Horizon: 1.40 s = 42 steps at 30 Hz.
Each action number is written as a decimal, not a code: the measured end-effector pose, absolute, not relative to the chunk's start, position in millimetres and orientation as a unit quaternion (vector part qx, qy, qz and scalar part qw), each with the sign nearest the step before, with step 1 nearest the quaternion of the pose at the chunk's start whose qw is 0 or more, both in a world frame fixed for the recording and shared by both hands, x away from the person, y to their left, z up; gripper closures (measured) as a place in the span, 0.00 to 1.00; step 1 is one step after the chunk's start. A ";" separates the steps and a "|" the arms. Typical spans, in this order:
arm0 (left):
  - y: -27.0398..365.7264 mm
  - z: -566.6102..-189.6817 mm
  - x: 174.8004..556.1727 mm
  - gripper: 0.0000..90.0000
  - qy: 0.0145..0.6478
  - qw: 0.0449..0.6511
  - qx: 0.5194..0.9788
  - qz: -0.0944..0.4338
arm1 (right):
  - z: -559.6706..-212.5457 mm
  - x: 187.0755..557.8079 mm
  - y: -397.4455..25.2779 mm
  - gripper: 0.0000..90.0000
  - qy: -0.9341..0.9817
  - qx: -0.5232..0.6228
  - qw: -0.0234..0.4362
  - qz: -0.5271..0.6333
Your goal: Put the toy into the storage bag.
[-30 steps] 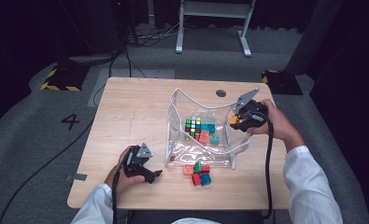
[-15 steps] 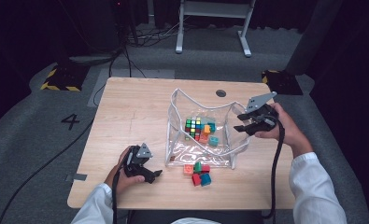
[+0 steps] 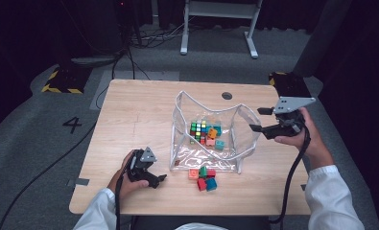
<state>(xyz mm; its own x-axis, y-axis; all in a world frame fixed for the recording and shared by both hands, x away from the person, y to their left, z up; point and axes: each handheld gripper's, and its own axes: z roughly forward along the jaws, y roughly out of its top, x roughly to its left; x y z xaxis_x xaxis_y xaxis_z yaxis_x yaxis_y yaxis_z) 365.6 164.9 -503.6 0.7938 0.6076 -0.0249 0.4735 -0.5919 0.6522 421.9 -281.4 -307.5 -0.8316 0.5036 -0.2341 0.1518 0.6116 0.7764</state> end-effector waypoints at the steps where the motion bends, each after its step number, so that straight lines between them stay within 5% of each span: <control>1: 164.9 -503.7 365.6 0.00 0.305 0.333 0.886 0.101 | -305.9 419.9 -284.3 0.37 0.868 0.194 0.222 0.400; 23: 165.0 -503.2 365.7 0.00 0.304 0.332 0.887 0.103 | -339.3 376.4 -328.9 0.29 0.842 0.233 0.251 0.417; 42: 165.0 -503.2 365.6 0.00 0.304 0.332 0.887 0.103 | -429.4 336.0 -309.4 0.33 0.852 0.229 0.174 0.437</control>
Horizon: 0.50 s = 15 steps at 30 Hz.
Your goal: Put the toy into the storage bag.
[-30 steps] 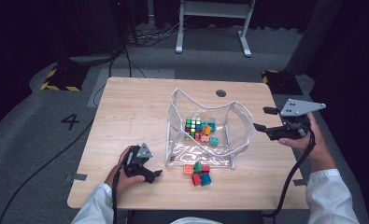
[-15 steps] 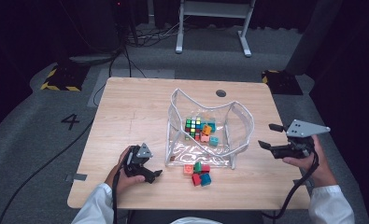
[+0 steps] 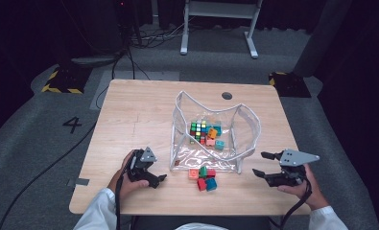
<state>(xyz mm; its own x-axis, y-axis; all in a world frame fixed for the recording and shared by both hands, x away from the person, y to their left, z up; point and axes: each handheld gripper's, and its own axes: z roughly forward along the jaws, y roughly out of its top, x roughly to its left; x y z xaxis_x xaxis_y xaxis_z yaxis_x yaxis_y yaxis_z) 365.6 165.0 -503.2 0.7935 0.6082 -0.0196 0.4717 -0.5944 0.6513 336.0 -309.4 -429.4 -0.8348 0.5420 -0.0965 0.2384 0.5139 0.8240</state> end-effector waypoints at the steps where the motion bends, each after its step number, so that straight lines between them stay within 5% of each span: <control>1: 165.0 -503.2 365.6 0.00 0.304 0.332 0.887 0.103 | -434.2 335.1 -305.8 0.33 0.855 0.226 0.171 0.435; 15: 165.0 -503.2 365.7 0.00 0.304 0.332 0.887 0.103 | -481.4 314.5 -243.8 0.38 0.886 0.167 0.101 0.421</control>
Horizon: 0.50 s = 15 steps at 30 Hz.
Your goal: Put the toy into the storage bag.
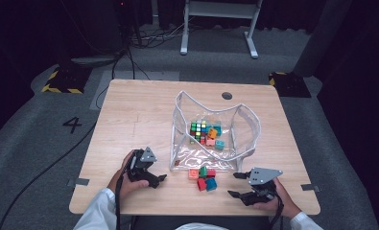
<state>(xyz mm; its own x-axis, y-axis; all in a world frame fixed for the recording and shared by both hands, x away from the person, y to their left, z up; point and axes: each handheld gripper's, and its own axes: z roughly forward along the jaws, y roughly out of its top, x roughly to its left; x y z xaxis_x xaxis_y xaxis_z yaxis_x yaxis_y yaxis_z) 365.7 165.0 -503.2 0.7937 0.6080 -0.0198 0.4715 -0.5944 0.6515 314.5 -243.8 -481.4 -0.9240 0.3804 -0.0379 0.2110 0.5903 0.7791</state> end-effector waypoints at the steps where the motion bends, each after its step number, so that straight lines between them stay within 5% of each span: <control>1: 165.0 -503.3 365.6 0.00 0.305 0.332 0.887 0.102 | -481.6 315.0 -239.1 0.38 0.887 0.159 0.108 0.420; 15: 165.0 -503.3 365.7 0.00 0.304 0.332 0.887 0.102 | -488.5 320.0 -196.2 0.40 0.890 0.152 0.069 0.424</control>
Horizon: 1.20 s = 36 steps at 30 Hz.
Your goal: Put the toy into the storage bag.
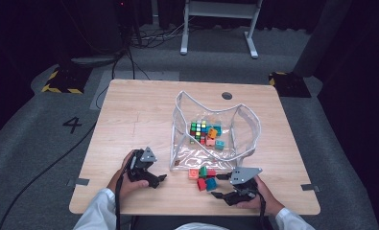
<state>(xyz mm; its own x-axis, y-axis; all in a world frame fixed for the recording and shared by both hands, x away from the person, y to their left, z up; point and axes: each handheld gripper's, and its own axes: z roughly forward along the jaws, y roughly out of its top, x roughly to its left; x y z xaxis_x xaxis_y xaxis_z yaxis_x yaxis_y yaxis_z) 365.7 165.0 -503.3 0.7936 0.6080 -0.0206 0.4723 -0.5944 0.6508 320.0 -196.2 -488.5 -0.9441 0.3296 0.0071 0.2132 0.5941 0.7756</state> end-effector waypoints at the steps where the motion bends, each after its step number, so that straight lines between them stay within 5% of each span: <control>1: 165.0 -503.2 365.6 0.00 0.304 0.332 0.887 0.103 | -488.7 320.8 -194.1 0.39 0.891 0.151 0.070 0.422; 11: 164.9 -503.5 365.6 0.00 0.305 0.333 0.887 0.101 | -498.8 326.3 -175.2 0.35 0.895 0.132 0.080 0.419; 24: 164.8 -503.5 365.4 0.00 0.305 0.333 0.886 0.103 | -503.2 323.4 -176.9 0.54 0.896 0.149 0.079 0.411; 26: 164.9 -503.5 365.5 0.00 0.304 0.333 0.887 0.103 | -503.3 323.1 -179.3 0.63 0.895 0.150 0.080 0.413; 36: 164.8 -503.5 365.4 0.00 0.305 0.333 0.886 0.103 | -502.2 318.2 -193.2 0.66 0.894 0.151 0.087 0.414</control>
<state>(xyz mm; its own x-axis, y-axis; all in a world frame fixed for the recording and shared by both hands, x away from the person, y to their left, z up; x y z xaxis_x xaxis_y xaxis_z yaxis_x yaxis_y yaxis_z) 365.4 164.8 -503.5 0.7927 0.6093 -0.0202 0.4717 -0.5920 0.6534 318.2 -193.2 -502.2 -0.9392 0.3421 -0.0307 0.1978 0.6119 0.7658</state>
